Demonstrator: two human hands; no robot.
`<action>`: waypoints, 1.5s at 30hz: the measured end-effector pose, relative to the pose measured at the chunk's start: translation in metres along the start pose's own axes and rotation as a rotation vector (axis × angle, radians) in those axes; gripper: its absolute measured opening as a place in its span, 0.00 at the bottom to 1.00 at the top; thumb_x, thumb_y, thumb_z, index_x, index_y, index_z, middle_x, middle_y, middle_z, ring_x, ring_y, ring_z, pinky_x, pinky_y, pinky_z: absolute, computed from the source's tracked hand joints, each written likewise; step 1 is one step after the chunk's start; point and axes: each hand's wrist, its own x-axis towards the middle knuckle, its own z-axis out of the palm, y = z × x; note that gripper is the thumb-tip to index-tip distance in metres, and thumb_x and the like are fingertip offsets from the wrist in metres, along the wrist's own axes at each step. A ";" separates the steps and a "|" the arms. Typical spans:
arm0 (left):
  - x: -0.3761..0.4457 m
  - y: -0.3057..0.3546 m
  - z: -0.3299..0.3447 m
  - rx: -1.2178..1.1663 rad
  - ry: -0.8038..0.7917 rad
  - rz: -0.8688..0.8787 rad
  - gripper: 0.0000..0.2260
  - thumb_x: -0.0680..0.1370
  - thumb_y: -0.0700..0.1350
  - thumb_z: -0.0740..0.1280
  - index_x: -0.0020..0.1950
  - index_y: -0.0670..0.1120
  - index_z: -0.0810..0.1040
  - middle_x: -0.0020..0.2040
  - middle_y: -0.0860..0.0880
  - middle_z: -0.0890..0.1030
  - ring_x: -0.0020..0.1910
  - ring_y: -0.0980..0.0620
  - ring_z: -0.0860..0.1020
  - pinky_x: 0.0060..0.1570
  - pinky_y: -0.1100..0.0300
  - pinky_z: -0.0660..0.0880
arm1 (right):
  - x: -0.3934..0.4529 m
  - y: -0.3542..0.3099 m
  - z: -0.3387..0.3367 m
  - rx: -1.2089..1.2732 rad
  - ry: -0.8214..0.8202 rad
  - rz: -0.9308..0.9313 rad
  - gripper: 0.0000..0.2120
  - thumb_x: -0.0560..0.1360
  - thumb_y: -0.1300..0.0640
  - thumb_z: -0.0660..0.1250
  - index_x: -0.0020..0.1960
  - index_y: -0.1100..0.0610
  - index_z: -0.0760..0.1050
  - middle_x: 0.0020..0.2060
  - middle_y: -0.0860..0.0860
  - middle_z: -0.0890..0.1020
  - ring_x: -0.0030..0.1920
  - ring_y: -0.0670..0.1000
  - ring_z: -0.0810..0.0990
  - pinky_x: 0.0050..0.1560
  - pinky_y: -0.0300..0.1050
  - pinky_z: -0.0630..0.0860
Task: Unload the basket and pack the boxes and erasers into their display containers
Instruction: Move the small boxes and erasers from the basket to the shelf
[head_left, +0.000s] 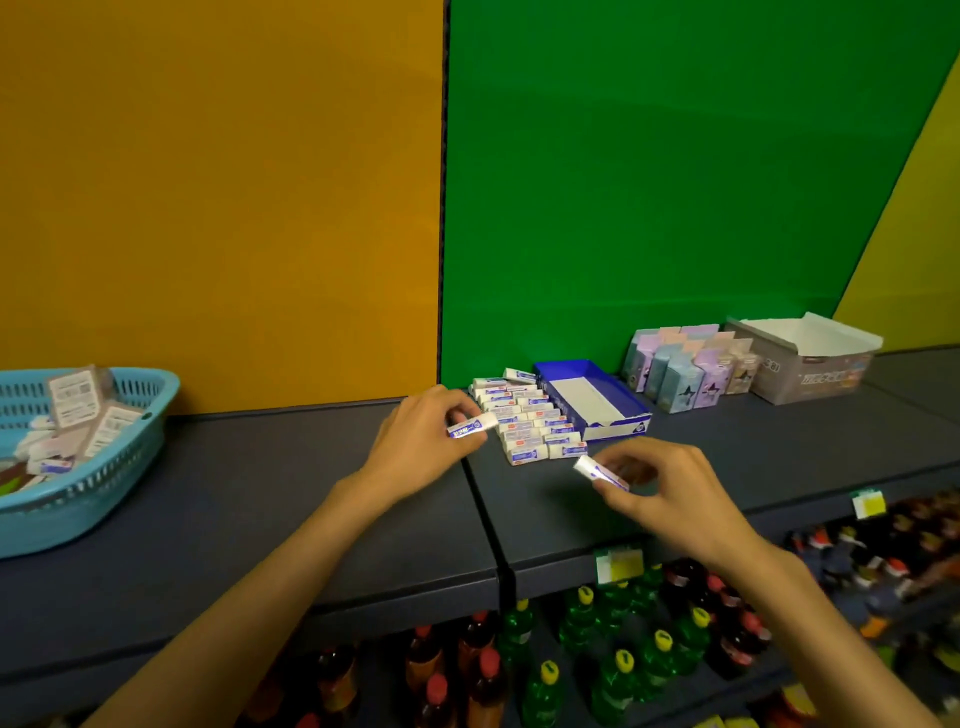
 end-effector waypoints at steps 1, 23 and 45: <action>0.010 -0.003 0.002 0.023 -0.005 0.003 0.08 0.74 0.51 0.74 0.51 0.56 0.81 0.45 0.57 0.77 0.39 0.61 0.74 0.36 0.59 0.69 | 0.013 0.008 -0.003 0.009 0.010 0.000 0.11 0.70 0.58 0.75 0.50 0.46 0.83 0.41 0.40 0.84 0.43 0.41 0.82 0.43 0.34 0.76; 0.167 -0.052 0.090 0.181 -0.035 -0.297 0.09 0.72 0.48 0.77 0.52 0.54 0.85 0.50 0.52 0.83 0.45 0.52 0.79 0.49 0.50 0.79 | 0.245 0.085 0.042 -0.275 -0.014 -0.312 0.08 0.75 0.51 0.73 0.53 0.48 0.79 0.48 0.46 0.83 0.52 0.53 0.75 0.50 0.49 0.66; 0.119 -0.018 0.064 0.322 0.229 -0.382 0.07 0.78 0.47 0.71 0.56 0.54 0.82 0.55 0.51 0.80 0.51 0.53 0.78 0.49 0.49 0.79 | 0.272 0.111 0.081 -0.424 -0.191 -0.377 0.07 0.74 0.57 0.70 0.52 0.51 0.80 0.45 0.47 0.82 0.56 0.54 0.73 0.57 0.51 0.68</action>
